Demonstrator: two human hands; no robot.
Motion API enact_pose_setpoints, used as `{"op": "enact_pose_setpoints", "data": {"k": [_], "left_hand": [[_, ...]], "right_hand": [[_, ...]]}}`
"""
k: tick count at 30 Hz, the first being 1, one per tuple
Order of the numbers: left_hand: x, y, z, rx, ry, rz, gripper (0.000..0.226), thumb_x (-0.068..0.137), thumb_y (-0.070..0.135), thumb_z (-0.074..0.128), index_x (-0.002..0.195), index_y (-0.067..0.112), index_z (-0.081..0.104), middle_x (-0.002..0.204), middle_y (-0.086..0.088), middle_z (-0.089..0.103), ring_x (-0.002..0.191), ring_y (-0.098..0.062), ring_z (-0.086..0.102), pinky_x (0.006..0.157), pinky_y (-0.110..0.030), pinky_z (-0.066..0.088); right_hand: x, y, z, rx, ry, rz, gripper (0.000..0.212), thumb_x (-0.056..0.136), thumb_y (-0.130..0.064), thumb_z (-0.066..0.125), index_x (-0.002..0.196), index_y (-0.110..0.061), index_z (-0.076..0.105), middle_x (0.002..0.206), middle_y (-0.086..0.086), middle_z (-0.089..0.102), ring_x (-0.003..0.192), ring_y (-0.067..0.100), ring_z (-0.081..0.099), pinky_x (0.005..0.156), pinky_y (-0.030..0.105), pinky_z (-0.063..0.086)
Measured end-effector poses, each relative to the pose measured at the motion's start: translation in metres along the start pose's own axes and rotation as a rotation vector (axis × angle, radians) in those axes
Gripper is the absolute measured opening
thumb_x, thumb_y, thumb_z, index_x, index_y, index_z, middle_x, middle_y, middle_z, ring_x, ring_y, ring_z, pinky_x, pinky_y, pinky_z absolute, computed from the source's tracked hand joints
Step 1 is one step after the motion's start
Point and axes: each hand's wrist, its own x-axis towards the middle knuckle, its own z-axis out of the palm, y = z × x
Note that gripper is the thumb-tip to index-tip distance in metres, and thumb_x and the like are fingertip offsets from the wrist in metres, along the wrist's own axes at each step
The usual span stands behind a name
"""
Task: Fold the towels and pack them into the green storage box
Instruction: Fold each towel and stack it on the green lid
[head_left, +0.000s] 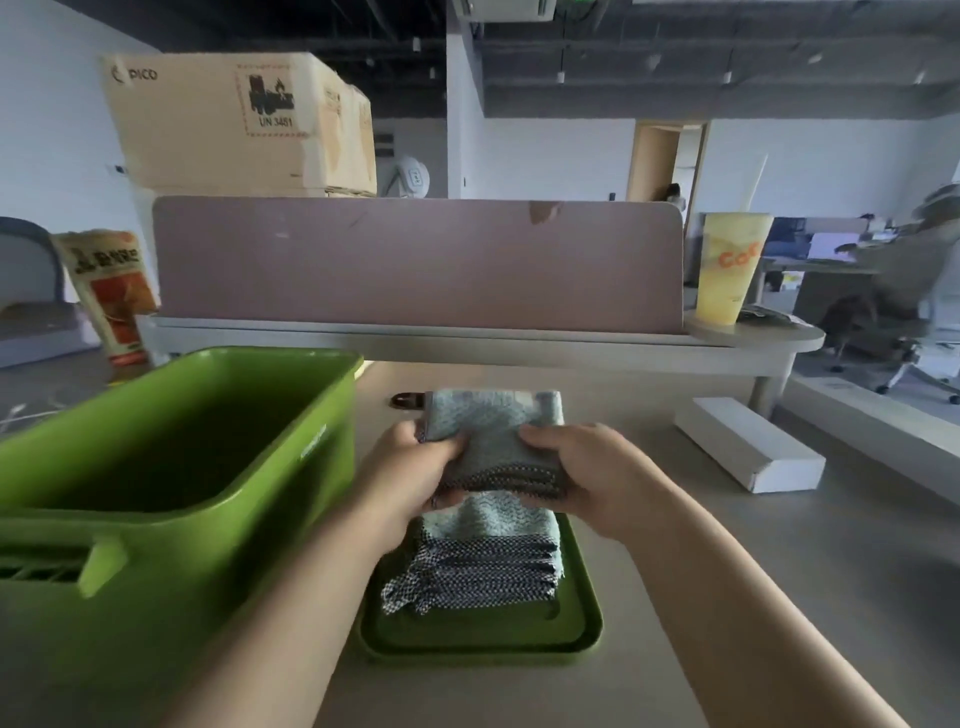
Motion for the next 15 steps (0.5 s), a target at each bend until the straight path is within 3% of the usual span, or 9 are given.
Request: {"op": "enact_pose_setpoints", "data": {"k": [2,4,8,12,15], "left_hand": [[0.006,-0.023,-0.009,-0.023,0.054,-0.111,0.034,0.09,0.012,0.061,0.124,0.008,0.056,0.117,-0.014,0.062,0.091,-0.021,0.061,0.043,-0.019,0.049],[0.008,-0.031,-0.014,-0.083,0.096,-0.129,0.038,0.091,0.009,0.058,0.128,0.009,0.051,0.122,-0.011,0.055,0.091,-0.018,0.057,0.044,-0.02,0.049],[0.004,-0.032,-0.016,0.036,0.124,0.015,0.044,0.093,0.012,0.056,0.133,0.027,0.047,0.122,-0.001,0.051,0.087,-0.012,0.058,0.053,-0.022,0.051],[-0.007,-0.03,-0.016,0.191,0.142,0.103,0.03,0.094,0.015,0.053,0.117,0.031,0.06,0.096,0.007,0.061,0.071,-0.011,0.061,0.07,-0.036,0.056],[-0.013,-0.029,-0.019,0.287,0.125,0.107,0.025,0.094,0.018,0.054,0.115,0.028,0.063,0.087,0.011,0.057,0.064,-0.014,0.058,0.065,-0.029,0.051]], "right_hand": [[0.008,0.022,0.004,-0.091,-0.017,0.14,0.017,0.088,-0.007,0.063,0.101,0.004,0.062,0.099,0.022,0.07,0.083,0.031,0.07,0.07,0.043,0.061],[0.013,0.03,0.004,-0.136,-0.006,0.165,0.016,0.085,-0.003,0.065,0.098,0.006,0.063,0.102,0.026,0.069,0.088,0.034,0.067,0.085,0.051,0.056],[0.017,0.025,0.002,-0.212,0.006,0.081,0.019,0.084,-0.001,0.065,0.1,0.009,0.063,0.092,0.024,0.064,0.082,0.033,0.064,0.071,0.043,0.06],[0.018,0.026,0.001,-0.295,0.051,0.011,0.016,0.081,-0.004,0.065,0.096,0.0,0.066,0.105,0.027,0.07,0.093,0.04,0.069,0.085,0.056,0.055],[0.022,0.032,-0.003,-0.395,0.038,0.057,0.027,0.075,-0.01,0.071,0.097,0.005,0.067,0.108,0.031,0.066,0.079,0.036,0.066,0.086,0.059,0.05]]}}
